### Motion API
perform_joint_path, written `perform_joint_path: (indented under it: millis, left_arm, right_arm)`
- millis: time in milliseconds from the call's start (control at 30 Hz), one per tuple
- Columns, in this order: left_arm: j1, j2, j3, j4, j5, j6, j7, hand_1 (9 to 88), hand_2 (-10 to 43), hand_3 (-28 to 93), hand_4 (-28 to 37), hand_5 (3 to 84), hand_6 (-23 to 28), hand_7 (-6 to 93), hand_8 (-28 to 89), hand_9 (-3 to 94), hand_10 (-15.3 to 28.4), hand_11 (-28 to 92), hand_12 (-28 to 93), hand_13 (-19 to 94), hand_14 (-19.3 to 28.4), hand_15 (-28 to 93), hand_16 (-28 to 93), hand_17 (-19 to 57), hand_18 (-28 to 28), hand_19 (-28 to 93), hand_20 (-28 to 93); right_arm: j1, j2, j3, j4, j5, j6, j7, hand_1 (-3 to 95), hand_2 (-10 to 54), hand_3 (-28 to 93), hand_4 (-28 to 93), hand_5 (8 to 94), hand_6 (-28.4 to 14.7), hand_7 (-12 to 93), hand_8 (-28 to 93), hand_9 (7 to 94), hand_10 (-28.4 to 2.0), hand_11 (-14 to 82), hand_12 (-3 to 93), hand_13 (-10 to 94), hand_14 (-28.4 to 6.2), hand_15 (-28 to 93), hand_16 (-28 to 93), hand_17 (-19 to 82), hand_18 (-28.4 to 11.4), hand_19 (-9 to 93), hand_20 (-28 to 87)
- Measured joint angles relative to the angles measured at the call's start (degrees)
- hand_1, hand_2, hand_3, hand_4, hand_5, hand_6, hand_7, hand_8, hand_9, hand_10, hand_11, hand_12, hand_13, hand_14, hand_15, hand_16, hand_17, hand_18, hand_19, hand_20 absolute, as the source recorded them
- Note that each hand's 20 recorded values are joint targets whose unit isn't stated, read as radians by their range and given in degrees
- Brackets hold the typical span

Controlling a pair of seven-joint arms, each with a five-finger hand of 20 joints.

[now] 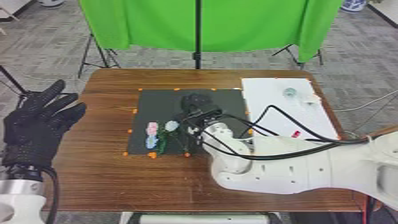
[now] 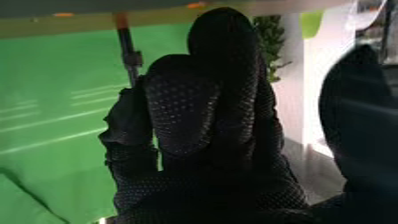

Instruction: Arrange flowers

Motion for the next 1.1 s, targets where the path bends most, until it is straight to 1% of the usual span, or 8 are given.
perform_joint_path:
  millis: [167,300,367,433,533,600,767,1100]
  left_arm:
    - [0.8,-0.42,-0.06,-0.27,-0.05,0.26,0.41,21.3,9.9,77,-28.3,35.0,9.6,12.7,-9,30.1,19.9,27,10,25,28.3,57,-12,-5.2,26.1,68,14]
    - [1.2,-0.76,-0.14,-0.48,-0.05,0.51,0.49,21.3,9.9,77,-28.3,35.1,9.6,12.5,-9,30.0,19.9,27,10,25,28.3,57,-12,-5.2,26.1,68,14]
    - [1.4,-0.86,-0.19,-0.60,-0.05,0.61,0.58,21.2,9.9,77,-28.3,35.1,9.6,12.5,-9,30.0,19.9,27,10,25,28.3,57,-12,-5.2,26.1,68,14]
    - [1.8,-0.88,-0.20,-0.76,-0.09,0.71,0.82,21.2,9.9,77,-28.3,35.0,9.6,12.6,-9,30.0,19.9,27,10,25,28.3,57,-12,-5.2,26.1,68,14]
    - [2.3,-0.89,-0.20,-0.92,-0.14,0.85,1.20,21.2,9.9,77,-28.3,35.1,9.6,12.5,-9,30.0,19.9,27,10,25,28.3,57,-12,-5.2,26.1,68,14]
    - [2.4,-0.89,-0.18,-0.94,-0.18,0.95,1.37,21.1,9.9,77,-28.3,35.1,9.6,12.5,-9,30.0,19.9,27,10,25,28.3,57,-12,-5.2,26.1,68,14]
    - [2.6,-0.88,-0.08,-0.96,-0.31,1.12,1.88,21.1,10.0,77,-28.3,35.0,9.7,12.6,-9,30.0,19.9,27,10,25,28.3,57,-12,-5.2,26.1,68,14]
    - [2.2,-0.53,0.54,-0.90,-0.32,1.10,1.68,20.9,10.0,77,-28.3,35.0,9.6,12.5,-9,30.0,19.9,27,10,25,28.3,57,-12,-5.3,26.1,68,13]
  right_arm:
    - [0.2,1.9,2.2,-2.3,0.2,2.8,-0.1,19.7,7.1,76,-27,62.3,-1.2,16,-13,81.1,-12.2,32.0,17.3,73,-9.4,68,18,28,-23.4,90,34]
    - [-0.8,5.7,8.6,-5.9,1.6,2.0,-1.9,18.5,8.0,77,-26,58.5,-1.9,16,-13,71.6,-15.2,25.9,15.5,66,-11.4,65,16,26,-23.4,86,33]
    - [-2.2,8.4,13.4,-8.2,4.1,-0.5,-4.5,19.1,7.4,78,-25,56.3,-2.1,16,-13,67.7,-16.1,23.6,14.8,65,-11.8,65,15,25,-23.4,85,32]
    - [-4.1,11.2,19.0,-10.2,6.9,-5.5,-6.8,19.7,6.9,78,-25,55.5,-2.2,16,-12,65.7,-16.7,22.1,14.4,64,-11.8,65,15,25,-23.4,85,32]
    - [-6.5,15.2,25.0,-11.5,8.6,-12.5,-7.2,20.7,6.4,78,-25,54.6,-2.1,16,-12,63.6,-17.0,20.5,14.1,63,-12.0,65,14,25,-23.4,85,31]
    - [-7.2,17.7,26.4,-11.3,8.6,-13.6,-6.4,21.3,6.0,79,-24,54.5,-2.2,16,-13,62.9,-17.3,19.9,14.0,63,-12.1,65,14,25,-23.5,85,31]
    - [-7.4,23.6,26.6,-9.5,8.5,-13.2,-3.2,21.8,5.6,79,-24,53.4,-2.6,15,-12,60.4,-17.7,18.4,13.8,63,-12.2,66,13,26,-23.4,86,29]
    - [-7.5,30.5,26.4,-3.5,9.5,-17.8,2.6,23.8,3.5,80,-24,50.5,-3.2,15,-12,55.4,-19.0,15.5,13.3,62,-12.6,67,12,30,-23.0,90,26]
